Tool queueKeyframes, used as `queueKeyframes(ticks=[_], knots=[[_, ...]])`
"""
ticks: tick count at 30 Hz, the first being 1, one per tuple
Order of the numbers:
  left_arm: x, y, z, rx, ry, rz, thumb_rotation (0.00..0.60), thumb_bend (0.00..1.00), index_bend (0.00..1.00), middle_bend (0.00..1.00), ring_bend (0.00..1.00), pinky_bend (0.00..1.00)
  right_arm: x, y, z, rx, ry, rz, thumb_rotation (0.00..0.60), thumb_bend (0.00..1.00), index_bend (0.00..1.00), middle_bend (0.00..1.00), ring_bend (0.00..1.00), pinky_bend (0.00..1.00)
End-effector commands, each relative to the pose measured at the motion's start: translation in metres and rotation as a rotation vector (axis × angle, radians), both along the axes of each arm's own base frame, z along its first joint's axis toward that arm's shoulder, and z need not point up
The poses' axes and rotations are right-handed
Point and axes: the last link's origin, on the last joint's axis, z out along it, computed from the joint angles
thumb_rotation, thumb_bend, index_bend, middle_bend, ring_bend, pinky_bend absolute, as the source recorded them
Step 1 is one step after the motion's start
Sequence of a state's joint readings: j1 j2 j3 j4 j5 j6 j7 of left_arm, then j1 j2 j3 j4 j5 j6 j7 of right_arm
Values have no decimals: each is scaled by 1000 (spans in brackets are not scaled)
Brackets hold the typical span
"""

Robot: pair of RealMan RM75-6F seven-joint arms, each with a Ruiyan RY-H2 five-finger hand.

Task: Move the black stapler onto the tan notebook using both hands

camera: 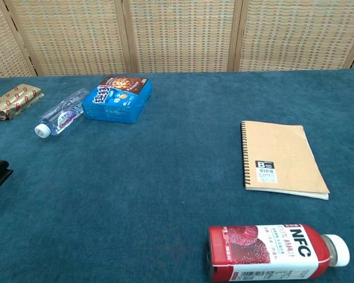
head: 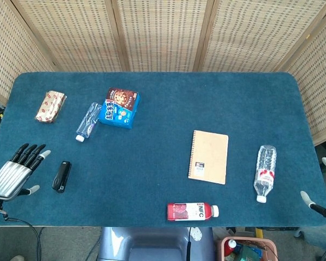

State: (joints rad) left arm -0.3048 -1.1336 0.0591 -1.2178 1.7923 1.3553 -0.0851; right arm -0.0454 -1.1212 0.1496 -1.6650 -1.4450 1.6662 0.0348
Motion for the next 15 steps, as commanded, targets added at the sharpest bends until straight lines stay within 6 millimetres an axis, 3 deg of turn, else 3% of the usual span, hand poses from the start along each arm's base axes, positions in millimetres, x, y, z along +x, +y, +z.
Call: queueKeyframes(ticks=[1, 7, 15], knots=[[-8, 48, -5, -283, 245, -373, 600, 93, 0, 0, 0, 3, -2, -5, 0, -17, 14, -27, 600, 164, 50, 0, 0, 0], [-15, 78, -17, -372, 371, -445, 600, 135, 0, 0, 0, 17, -7, -8, 1, -44, 34, -69, 600, 164, 50, 0, 0, 0], [-13, 90, -42, -436, 444, -470, 600, 155, 0, 0, 0, 22, -11, -12, -3, -45, 58, -104, 600, 164, 50, 0, 0, 0]])
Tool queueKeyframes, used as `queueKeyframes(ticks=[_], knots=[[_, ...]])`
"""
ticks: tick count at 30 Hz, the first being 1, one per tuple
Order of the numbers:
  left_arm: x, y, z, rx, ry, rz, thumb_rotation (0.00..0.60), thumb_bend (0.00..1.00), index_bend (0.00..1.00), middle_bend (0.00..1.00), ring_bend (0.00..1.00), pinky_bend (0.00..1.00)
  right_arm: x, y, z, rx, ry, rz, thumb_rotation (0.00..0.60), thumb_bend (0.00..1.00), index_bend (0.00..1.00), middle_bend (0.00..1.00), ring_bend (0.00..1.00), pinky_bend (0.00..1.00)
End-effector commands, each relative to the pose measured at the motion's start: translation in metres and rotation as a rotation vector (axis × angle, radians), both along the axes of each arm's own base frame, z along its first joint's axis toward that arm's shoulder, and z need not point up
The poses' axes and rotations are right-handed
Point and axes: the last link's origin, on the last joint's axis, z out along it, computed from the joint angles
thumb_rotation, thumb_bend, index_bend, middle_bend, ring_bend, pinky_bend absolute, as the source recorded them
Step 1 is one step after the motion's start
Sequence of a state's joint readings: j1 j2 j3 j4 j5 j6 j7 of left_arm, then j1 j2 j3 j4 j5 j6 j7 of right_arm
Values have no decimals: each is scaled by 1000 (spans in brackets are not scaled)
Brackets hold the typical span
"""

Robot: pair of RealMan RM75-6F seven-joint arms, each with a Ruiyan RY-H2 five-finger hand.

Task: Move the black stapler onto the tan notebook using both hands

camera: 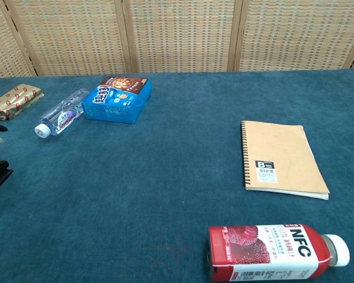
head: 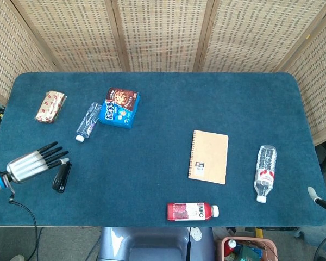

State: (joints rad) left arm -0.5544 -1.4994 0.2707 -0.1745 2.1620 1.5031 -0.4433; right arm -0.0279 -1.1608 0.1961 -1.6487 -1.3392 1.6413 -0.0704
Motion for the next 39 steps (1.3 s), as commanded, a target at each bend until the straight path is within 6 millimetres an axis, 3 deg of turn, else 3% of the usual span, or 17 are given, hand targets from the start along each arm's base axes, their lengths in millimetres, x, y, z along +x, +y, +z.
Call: queueKeyframes(ticks=[1, 8, 11, 15, 21, 24, 32, 39], knots=[[12, 6, -23, -91, 9, -33, 600, 155, 0, 0, 0, 23, 0, -1, -1, 1, 2, -4, 600, 164, 50, 0, 0, 0], [16, 10, -36, -113, 47, -65, 600, 192, 6, 0, 0, 46, -4, -3, -2, 7, 7, -20, 600, 164, 50, 0, 0, 0], [16, 11, -40, -123, 68, -79, 600, 212, 99, 8, 0, 86, -4, -4, -2, 7, 5, -23, 600, 164, 50, 0, 0, 0], [17, 12, -43, -142, 94, -104, 600, 226, 291, 148, 28, 174, -5, -4, -2, 5, 4, -26, 600, 164, 50, 0, 0, 0], [16, 7, -46, -168, 115, -127, 600, 243, 586, 451, 273, 361, -6, -3, 0, -3, -3, -22, 600, 165, 50, 0, 0, 0], [16, 5, -47, -168, 97, -118, 600, 244, 665, 519, 332, 395, -6, -3, 1, -5, -9, -19, 600, 165, 50, 0, 0, 0], [35, 15, -39, -92, -25, -142, 600, 244, 693, 537, 348, 429, -6, -2, 2, -5, -18, -14, 600, 164, 50, 0, 0, 0], [80, 38, -42, -73, -132, -264, 600, 243, 693, 537, 348, 429, -8, -2, 5, -7, -34, -18, 600, 164, 50, 0, 0, 0]])
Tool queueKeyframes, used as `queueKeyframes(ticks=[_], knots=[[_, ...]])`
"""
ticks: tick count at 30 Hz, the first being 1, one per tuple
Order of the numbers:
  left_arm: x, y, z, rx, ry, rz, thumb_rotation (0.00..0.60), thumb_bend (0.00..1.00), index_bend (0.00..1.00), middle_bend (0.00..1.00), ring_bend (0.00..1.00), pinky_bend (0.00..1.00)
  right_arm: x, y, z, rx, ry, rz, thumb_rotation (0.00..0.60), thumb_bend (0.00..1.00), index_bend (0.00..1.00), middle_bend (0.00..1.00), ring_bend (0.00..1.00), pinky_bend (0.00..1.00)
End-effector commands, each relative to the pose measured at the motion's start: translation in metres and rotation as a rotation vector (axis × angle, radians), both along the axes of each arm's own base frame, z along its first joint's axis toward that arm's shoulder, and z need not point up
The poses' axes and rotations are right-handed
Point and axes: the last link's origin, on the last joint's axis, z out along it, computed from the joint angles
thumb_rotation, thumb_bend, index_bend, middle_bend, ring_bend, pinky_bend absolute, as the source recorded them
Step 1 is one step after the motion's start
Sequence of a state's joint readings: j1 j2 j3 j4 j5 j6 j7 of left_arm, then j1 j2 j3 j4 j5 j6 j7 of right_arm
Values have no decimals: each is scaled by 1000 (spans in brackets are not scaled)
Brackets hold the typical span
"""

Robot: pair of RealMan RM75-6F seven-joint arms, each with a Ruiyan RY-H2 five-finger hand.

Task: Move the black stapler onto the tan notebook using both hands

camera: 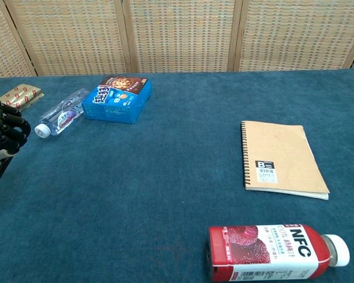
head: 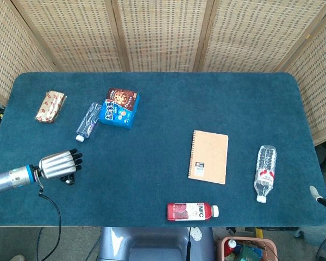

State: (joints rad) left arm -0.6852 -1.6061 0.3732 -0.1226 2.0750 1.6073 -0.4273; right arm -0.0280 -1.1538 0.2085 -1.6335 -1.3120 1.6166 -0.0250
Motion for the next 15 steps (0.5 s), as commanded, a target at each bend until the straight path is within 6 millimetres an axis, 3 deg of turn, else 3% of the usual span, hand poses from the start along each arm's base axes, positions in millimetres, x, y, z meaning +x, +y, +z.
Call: queueKeyframes(ticks=[1, 8, 11, 15], knots=[[27, 14, -7, -4, -39, -78, 600, 243, 693, 537, 348, 429, -1, 0, 1, -3, -5, -5, 600, 164, 50, 0, 0, 0], [97, 51, -50, -4, -86, -186, 600, 242, 693, 537, 348, 428, -4, -1, 5, -6, -23, -5, 600, 165, 50, 0, 0, 0], [138, 63, -89, -16, -78, -228, 600, 242, 693, 537, 348, 429, -5, -1, 4, 10, -54, -6, 600, 164, 50, 0, 0, 0], [173, 68, -122, -24, -46, -276, 600, 242, 693, 537, 348, 429, -8, 0, 6, 17, -77, -8, 600, 165, 50, 0, 0, 0]])
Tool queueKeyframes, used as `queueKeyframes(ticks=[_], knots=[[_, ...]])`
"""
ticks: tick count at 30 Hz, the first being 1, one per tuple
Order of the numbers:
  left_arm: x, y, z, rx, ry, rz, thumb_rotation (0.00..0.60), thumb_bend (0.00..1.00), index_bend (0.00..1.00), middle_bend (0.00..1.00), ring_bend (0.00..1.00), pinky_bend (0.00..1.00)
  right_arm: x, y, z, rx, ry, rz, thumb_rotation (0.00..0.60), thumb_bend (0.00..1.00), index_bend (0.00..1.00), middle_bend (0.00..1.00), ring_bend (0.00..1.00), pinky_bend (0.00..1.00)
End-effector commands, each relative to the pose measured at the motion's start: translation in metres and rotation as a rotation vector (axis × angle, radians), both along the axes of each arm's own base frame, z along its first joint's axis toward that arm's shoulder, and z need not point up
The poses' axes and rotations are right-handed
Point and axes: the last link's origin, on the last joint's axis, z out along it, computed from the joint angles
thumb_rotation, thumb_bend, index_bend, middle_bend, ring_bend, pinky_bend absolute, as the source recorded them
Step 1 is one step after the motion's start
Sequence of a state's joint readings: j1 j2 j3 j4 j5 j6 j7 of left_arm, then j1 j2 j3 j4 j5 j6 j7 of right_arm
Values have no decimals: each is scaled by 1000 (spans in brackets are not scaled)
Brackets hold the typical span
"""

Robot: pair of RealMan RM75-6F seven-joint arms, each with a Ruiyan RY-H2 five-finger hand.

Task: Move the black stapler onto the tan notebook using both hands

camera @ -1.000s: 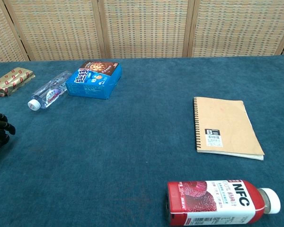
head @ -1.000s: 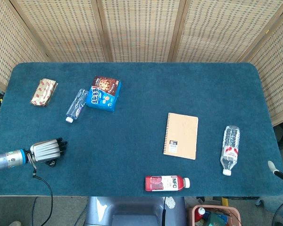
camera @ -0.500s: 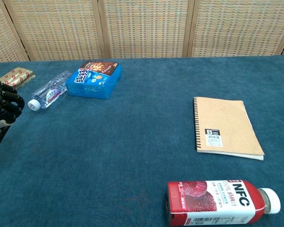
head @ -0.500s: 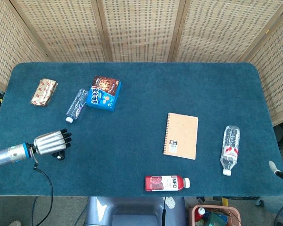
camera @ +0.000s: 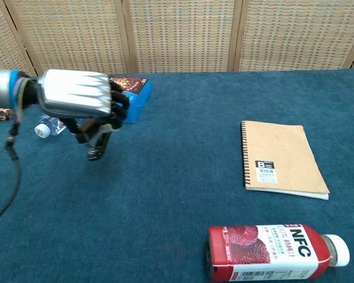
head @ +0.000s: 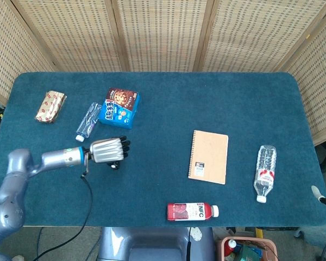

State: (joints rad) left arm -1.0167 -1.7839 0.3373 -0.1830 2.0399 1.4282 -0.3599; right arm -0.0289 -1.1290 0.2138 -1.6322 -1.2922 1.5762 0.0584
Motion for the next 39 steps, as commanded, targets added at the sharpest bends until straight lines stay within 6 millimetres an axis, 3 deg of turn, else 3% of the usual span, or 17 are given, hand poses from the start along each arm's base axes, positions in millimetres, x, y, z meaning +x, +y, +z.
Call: queueKeyframes(ticks=[1, 6, 16, 19, 22, 26, 28, 32, 34, 36, 39], knots=[[45, 5, -44, -1, 32, -58, 600, 242, 693, 537, 348, 429, -3, 1, 3, 8, -14, -4, 600, 165, 50, 0, 0, 0], [82, 5, -78, -4, 95, -121, 600, 245, 693, 537, 348, 429, -8, 3, 8, 0, -29, -18, 600, 164, 50, 0, 0, 0], [111, -1, -107, 0, 96, -136, 600, 250, 655, 530, 348, 430, -16, 6, 15, -25, -48, -49, 600, 164, 50, 0, 0, 0], [115, -3, -112, 0, 89, -134, 600, 249, 549, 459, 348, 418, -17, 8, 17, -35, -48, -51, 600, 164, 50, 0, 0, 0], [115, -5, -114, -4, 92, -135, 600, 222, 335, 299, 321, 372, -16, 8, 18, -38, -47, -49, 600, 164, 50, 0, 0, 0], [114, -6, -114, -18, 94, -140, 600, 157, 98, 130, 214, 287, -15, 9, 17, -35, -46, -47, 600, 164, 50, 0, 0, 0], [115, -7, -111, -26, 82, -143, 600, 149, 25, 70, 188, 269, -15, 9, 17, -36, -47, -46, 600, 164, 50, 0, 0, 0], [119, -6, -97, -38, -4, -140, 600, 149, 1, 20, 154, 246, -14, 10, 18, -40, -44, -38, 600, 164, 50, 0, 0, 0], [122, -3, -84, -38, -84, -122, 600, 148, 0, 4, 89, 204, -13, 11, 18, -40, -45, -36, 600, 165, 50, 0, 0, 0], [123, 3, -64, -31, -192, -83, 600, 145, 0, 0, 17, 150, -12, 11, 18, -38, -44, -31, 600, 164, 50, 0, 0, 0], [119, 13, -24, -25, -370, -14, 600, 105, 0, 0, 0, 53, -10, 12, 16, -32, -43, -24, 600, 164, 50, 0, 0, 0]])
